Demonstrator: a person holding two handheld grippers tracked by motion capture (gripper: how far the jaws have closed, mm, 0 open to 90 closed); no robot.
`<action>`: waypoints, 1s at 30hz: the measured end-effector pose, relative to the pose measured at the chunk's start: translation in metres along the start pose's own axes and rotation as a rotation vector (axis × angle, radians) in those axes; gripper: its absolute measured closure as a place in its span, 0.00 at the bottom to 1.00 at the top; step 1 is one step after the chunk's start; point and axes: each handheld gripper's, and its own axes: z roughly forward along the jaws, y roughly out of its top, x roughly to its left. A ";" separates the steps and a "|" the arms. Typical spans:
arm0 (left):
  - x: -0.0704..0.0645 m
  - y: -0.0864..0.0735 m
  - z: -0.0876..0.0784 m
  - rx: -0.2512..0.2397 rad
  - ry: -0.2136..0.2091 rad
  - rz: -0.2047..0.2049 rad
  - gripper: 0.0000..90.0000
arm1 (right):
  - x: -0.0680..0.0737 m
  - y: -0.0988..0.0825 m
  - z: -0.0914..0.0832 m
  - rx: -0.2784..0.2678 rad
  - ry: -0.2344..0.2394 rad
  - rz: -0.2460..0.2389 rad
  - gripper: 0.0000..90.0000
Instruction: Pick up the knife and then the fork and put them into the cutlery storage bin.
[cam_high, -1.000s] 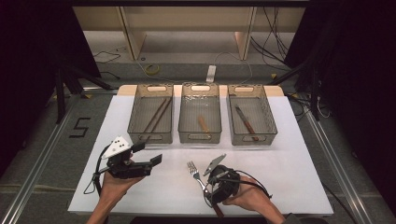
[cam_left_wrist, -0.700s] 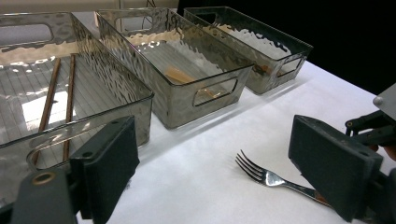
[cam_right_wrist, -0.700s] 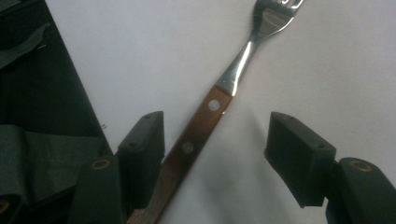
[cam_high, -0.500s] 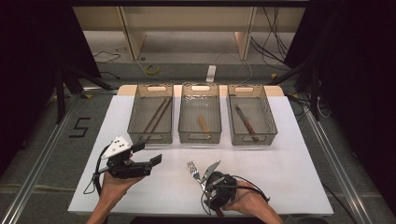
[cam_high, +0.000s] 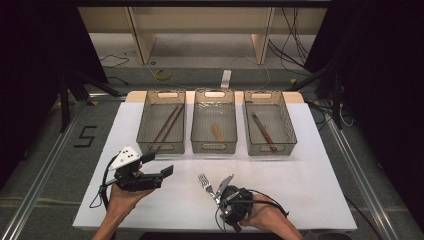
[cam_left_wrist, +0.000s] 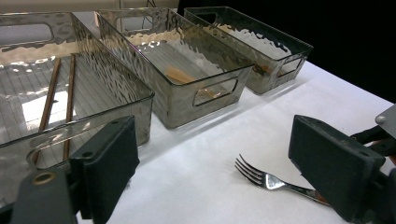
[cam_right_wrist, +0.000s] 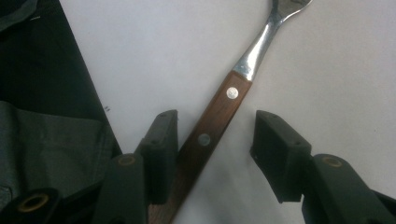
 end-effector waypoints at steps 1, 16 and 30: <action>0.000 0.000 0.000 0.000 0.000 0.000 0.17 | 0.000 0.000 0.000 0.001 0.000 0.001 0.59; 0.000 0.000 0.001 0.001 -0.003 0.002 0.17 | 0.003 0.003 -0.001 0.023 0.011 -0.022 0.74; 0.000 0.000 0.001 0.003 -0.004 0.003 0.17 | 0.003 0.005 -0.001 0.042 0.005 -0.031 0.85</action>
